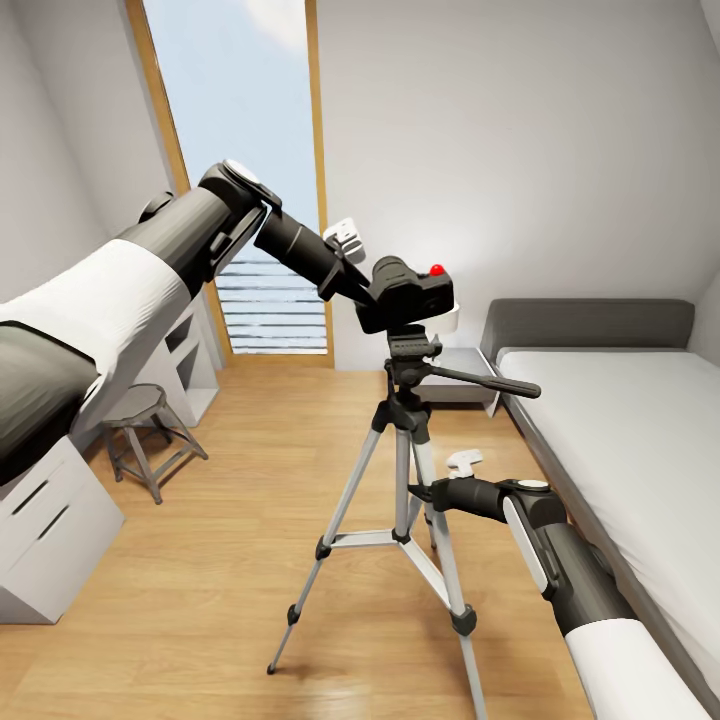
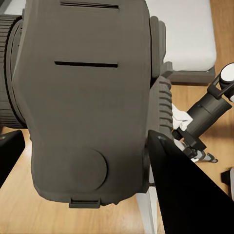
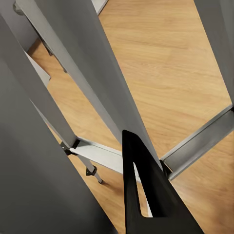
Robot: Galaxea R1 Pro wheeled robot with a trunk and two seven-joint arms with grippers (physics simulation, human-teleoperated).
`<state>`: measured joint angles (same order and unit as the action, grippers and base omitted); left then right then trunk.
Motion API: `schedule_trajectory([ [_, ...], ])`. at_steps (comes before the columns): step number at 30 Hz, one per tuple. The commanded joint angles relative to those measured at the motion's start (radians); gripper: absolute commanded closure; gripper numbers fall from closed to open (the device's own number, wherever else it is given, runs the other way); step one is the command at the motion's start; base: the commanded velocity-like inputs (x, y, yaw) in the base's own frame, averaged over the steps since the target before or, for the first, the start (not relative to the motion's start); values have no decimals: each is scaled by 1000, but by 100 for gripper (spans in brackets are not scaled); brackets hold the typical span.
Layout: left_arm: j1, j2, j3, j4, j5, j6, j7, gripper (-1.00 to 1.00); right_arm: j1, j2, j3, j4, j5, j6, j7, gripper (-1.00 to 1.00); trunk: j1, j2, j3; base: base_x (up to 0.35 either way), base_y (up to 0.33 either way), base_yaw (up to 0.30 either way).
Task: Attach the digital camera to the camera tripod in the bedroom.
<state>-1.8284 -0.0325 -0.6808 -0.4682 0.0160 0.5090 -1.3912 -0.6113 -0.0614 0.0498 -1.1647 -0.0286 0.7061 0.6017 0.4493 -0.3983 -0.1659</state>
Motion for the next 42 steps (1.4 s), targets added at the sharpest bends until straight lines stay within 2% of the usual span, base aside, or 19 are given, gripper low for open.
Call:
schedule_trajectory([
  [1,-2,0,-3,0,1,8,-3,100,-1,-2,1,51,53,-10,-11,100,1,-2,-2,0,0,0],
  [6,-2,0,-2,1,2,9,-5,100,-1,-2,1,51,53,-10,-10,100,1,-2,-2,0,0,0],
  [7,-2,0,-3,1,2,9,-6,-100,-1,-2,1,51,53,-10,-10,100,1,-2,-2,0,0,0],
  [24,-2,-1,-2,0,0,8,6,-100,-1,-2,1,51,53,-10,-10,100,1,-2,-2,0,0,0],
  [28,-2,2,4,2,0,9,12,-100,-1,-2,1,51,52,-10,-10,100,1,-2,-2,0,0,0],
  [30,-2,3,20,3,3,10,31,-100,-1,-2,1,51,52,-10,-10,100,1,-2,-2,0,0,0],
  [31,-2,5,32,3,6,11,40,-100,-1,-2,1,51,52,-10,-10,100,1,-2,-2,0,0,0],
  [33,-2,10,90,6,20,26,73,-100,-1,-2,1,51,52,-10,-10,100,1,-2,-2,0,0,0],
  [34,-2,16,146,11,33,51,93,-100,-1,-2,1,51,52,-10,-10,100,1,-2,-2,0,0,0],
  [36,-2,26,208,17,45,91,109,-100,-1,-3,1,51,52,-10,-10,100,1,-2,-2,0,0,0],
  [37,-2,39,271,20,54,139,122,-100,-1,-3,1,51,52,-10,-10,100,1,-2,-2,0,0,0],
  [38,-2,46,299,21,57,163,128,-100,-1,-3,1,51,52,-10,-10,100,1,-2,-2,0,0,0],
  [39,-2,60,348,24,62,208,142,-100,-1,-3,1,51,52,-10,-10,100,1,-2,-2,0,0,0],
  [42,-1,84,403,33,68,272,171,-100,-1,-3,1,51,52,-10,-10,100,1,-2,-2,0,0,0],
])
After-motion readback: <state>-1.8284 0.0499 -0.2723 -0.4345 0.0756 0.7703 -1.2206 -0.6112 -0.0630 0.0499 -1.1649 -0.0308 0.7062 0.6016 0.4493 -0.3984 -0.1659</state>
